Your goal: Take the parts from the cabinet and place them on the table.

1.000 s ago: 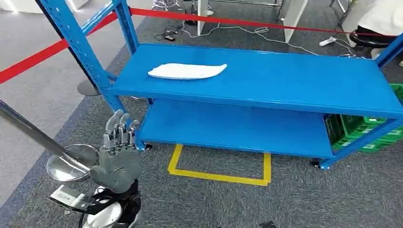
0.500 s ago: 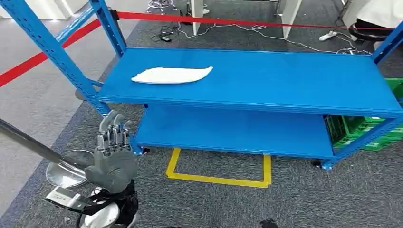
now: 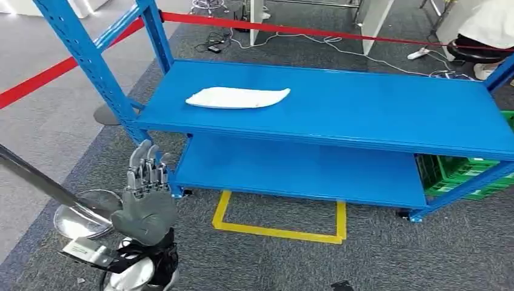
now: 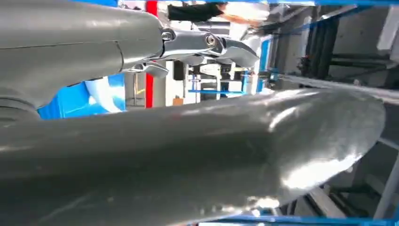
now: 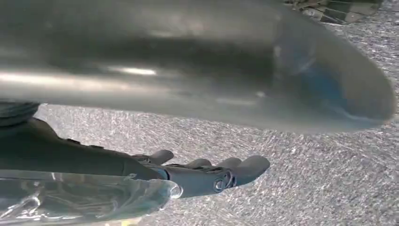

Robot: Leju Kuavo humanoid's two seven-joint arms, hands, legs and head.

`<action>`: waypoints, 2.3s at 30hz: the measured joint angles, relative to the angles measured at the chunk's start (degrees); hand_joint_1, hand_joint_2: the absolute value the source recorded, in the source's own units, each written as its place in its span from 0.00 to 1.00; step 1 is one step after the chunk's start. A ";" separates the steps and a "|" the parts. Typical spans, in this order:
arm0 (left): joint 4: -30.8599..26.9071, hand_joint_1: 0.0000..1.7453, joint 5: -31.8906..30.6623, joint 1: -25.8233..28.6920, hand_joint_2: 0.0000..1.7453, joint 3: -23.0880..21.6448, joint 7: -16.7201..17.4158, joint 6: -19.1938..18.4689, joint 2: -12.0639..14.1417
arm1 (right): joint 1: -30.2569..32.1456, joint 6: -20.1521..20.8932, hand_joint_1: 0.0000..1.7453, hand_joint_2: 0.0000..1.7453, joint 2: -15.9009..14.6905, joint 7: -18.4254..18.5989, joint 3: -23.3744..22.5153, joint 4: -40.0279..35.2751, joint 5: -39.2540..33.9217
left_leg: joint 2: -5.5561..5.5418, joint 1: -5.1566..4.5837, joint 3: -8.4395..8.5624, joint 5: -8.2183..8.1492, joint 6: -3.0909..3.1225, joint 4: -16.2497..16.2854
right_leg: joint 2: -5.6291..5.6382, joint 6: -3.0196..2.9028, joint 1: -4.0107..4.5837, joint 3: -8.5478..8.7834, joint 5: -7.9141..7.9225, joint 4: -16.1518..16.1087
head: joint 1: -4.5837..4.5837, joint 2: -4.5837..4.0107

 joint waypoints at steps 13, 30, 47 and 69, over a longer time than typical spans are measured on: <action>-0.87 0.00 0.52 0.17 0.00 0.46 0.00 0.40 -0.09 | -0.07 0.15 0.00 0.00 0.00 -0.07 0.00 0.00 0.26 | 0.36 -0.23 -6.86 -7.57 -3.49 15.78 | -0.07 -3.09 -0.23 12.10 2.37 -16.40 | -1.09 -0.02; -0.35 0.00 0.81 0.04 0.00 0.37 0.00 2.49 -0.13 | -0.11 -0.11 0.00 0.00 -0.02 0.04 0.00 -0.04 0.41 | 0.36 -0.07 -3.94 4.86 0.09 -0.16 | 0.04 0.13 -0.04 6.68 -8.11 -0.45 | -0.66 -0.02; -0.31 0.00 0.75 0.00 0.00 0.44 0.00 3.72 0.00 | -0.21 0.26 0.00 0.00 -0.02 -2.65 0.00 -0.02 0.92 | 0.36 -0.20 -8.62 1.79 -2.97 10.83 | 0.11 -2.80 -0.20 11.47 2.71 -16.17 | -1.40 -0.02; -0.37 0.00 0.74 0.10 0.00 0.85 0.00 4.20 -0.26 | -0.12 0.28 0.00 0.00 -0.02 -3.65 0.07 -0.02 1.27 | -0.02 -0.42 -1.50 2.71 -1.89 -0.15 | 0.16 -2.13 0.31 8.62 4.99 -15.93 | -0.59 -0.02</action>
